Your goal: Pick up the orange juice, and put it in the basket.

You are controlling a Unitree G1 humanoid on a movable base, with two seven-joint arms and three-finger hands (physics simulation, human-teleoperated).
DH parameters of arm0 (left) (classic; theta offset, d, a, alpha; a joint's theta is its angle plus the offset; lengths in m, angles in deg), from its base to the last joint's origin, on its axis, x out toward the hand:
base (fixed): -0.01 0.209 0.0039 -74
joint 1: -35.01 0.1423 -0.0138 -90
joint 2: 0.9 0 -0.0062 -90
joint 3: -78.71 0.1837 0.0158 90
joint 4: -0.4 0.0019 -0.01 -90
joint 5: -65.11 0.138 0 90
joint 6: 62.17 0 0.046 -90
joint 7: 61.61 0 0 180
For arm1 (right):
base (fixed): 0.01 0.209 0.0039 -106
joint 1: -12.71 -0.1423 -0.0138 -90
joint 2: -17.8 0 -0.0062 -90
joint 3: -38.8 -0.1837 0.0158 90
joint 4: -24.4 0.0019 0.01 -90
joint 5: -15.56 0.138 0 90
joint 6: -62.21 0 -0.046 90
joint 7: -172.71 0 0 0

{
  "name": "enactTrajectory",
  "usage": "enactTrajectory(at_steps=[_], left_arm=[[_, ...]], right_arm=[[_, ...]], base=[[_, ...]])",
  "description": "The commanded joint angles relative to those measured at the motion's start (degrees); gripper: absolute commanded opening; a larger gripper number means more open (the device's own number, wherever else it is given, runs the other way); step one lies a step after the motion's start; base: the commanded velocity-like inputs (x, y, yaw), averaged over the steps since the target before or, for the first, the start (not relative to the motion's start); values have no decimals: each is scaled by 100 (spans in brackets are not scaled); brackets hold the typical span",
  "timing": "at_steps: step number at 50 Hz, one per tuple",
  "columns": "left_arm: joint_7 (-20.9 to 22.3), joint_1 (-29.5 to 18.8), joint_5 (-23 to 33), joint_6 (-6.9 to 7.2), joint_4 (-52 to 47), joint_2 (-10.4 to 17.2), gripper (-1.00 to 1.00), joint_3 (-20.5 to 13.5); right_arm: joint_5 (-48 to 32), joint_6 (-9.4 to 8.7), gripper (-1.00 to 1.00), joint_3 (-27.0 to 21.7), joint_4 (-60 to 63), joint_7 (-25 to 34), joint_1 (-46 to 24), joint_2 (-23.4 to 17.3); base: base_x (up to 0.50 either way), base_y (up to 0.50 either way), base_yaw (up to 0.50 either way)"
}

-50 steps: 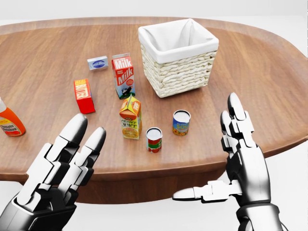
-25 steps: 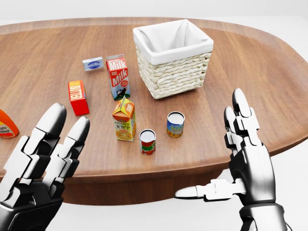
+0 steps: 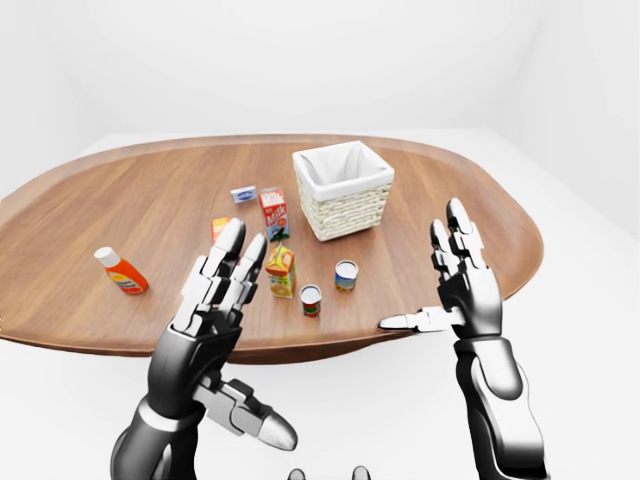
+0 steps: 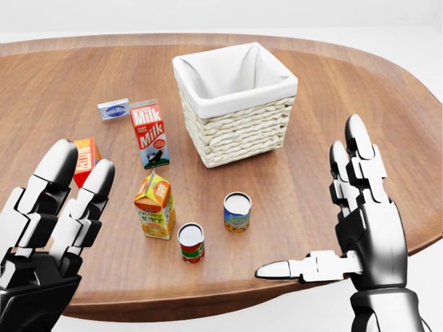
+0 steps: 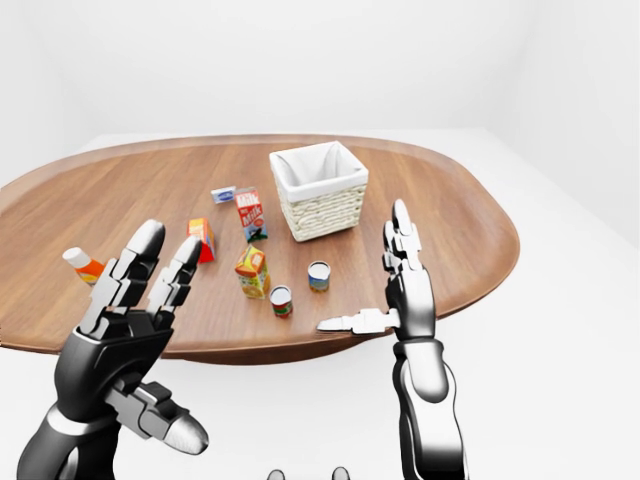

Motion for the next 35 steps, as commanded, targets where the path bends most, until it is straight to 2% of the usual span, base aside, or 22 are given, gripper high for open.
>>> enactTrajectory(at_steps=[1, 13, 35], left_arm=[[-46, -64, -75, 0, 42, -26, 100, -82], [45, 51, -43, 0, 31, -21, 100, 29], [-35, 50, -47, 0, 38, 8, 100, 92]], right_arm=[[28, 0, 100, 26, -116, 10, 52, 5], [70, 0, 100, 38, -70, 59, 141, 8], [-27, 0, 100, 180, -225, 164, 354, 28]], base=[[49, -25, 0], [50, -23, 0], [49, -21, 0]])
